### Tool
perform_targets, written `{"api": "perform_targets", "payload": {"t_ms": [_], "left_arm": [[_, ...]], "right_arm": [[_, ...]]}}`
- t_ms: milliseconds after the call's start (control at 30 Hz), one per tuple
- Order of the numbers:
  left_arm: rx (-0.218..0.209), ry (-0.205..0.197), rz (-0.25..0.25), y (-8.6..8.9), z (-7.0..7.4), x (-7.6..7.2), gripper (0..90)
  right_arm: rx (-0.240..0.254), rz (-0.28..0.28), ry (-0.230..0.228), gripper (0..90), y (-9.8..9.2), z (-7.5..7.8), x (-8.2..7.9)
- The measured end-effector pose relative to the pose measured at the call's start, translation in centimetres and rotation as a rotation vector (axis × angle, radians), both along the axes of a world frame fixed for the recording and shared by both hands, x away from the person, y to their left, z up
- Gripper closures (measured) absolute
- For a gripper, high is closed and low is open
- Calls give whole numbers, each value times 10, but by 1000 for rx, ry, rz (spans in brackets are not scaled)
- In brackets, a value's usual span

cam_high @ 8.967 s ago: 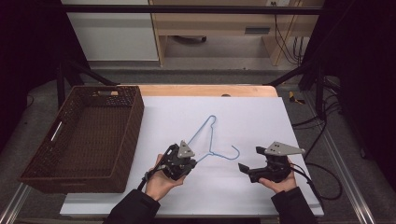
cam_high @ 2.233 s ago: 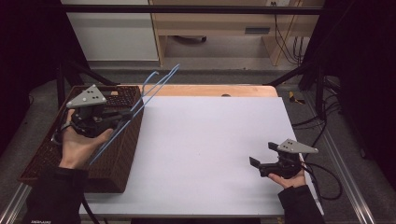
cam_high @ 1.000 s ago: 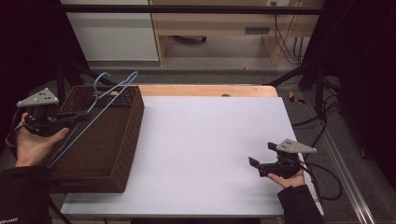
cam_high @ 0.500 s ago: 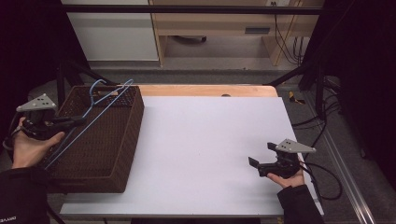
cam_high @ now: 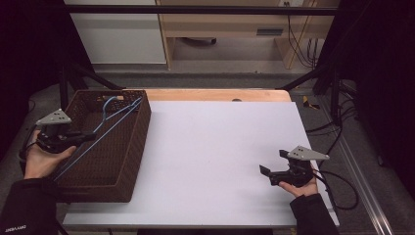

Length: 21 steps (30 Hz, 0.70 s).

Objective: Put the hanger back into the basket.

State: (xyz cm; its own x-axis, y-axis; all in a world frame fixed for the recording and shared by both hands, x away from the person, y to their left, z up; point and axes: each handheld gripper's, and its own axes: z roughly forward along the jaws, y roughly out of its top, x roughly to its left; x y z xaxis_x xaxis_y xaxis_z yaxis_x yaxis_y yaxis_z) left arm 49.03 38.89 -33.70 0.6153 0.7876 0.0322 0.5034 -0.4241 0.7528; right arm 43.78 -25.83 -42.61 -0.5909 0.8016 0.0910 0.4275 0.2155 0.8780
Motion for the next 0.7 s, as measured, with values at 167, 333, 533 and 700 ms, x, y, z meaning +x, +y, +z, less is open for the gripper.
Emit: {"api": "perform_targets", "payload": {"t_ms": [167,333,533,700], "left_arm": [[28,26,17,-5,-15,5,873],[32,52,46,-7,-30,7,873],[57,78,71,-8,-41,7,870],[121,119,115,-9,-45,8,859]], "right_arm": [[1,-1,0,31,0,0,0],[2,-3,-2,31,0,0,0],[3,-3,-4,31,0,1,0],[6,-4,-4,31,0,1,-1]]}}
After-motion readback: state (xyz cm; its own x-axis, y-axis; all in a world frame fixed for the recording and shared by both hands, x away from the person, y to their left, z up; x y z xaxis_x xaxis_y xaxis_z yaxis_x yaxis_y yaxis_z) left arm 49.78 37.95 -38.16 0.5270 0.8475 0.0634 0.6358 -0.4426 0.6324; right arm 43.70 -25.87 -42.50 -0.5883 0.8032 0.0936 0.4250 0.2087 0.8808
